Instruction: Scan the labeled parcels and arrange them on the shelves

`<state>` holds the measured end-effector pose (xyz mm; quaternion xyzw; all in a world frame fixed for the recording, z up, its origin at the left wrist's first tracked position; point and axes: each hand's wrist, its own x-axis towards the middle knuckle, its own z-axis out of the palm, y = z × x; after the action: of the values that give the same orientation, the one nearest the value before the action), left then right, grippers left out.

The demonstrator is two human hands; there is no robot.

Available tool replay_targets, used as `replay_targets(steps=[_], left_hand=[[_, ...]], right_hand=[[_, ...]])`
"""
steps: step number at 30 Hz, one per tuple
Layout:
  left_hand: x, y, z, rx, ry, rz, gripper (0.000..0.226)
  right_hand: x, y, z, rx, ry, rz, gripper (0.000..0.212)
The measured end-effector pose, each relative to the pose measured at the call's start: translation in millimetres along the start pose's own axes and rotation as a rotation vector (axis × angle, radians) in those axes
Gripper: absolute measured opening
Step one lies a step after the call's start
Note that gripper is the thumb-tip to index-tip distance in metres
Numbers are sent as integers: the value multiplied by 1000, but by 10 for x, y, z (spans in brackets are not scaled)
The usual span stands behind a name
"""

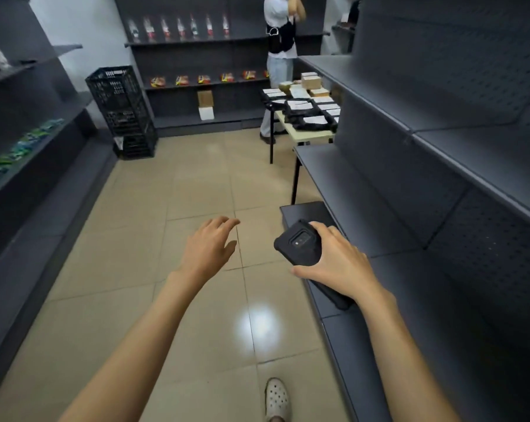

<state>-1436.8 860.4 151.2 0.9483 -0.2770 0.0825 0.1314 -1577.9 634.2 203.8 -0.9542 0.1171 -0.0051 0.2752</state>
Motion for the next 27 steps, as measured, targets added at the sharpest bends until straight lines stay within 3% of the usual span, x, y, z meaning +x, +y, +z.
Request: replay_targets(steps=[13,27], left_hand=[[2497,-1779,360,60,3,-149,42],[5941,-3824,983,84,-89,-14,46]], right_hand=[[3428,-522,428,41,-102,-29,87],[7086,-1110,833,50,-60,118,85]])
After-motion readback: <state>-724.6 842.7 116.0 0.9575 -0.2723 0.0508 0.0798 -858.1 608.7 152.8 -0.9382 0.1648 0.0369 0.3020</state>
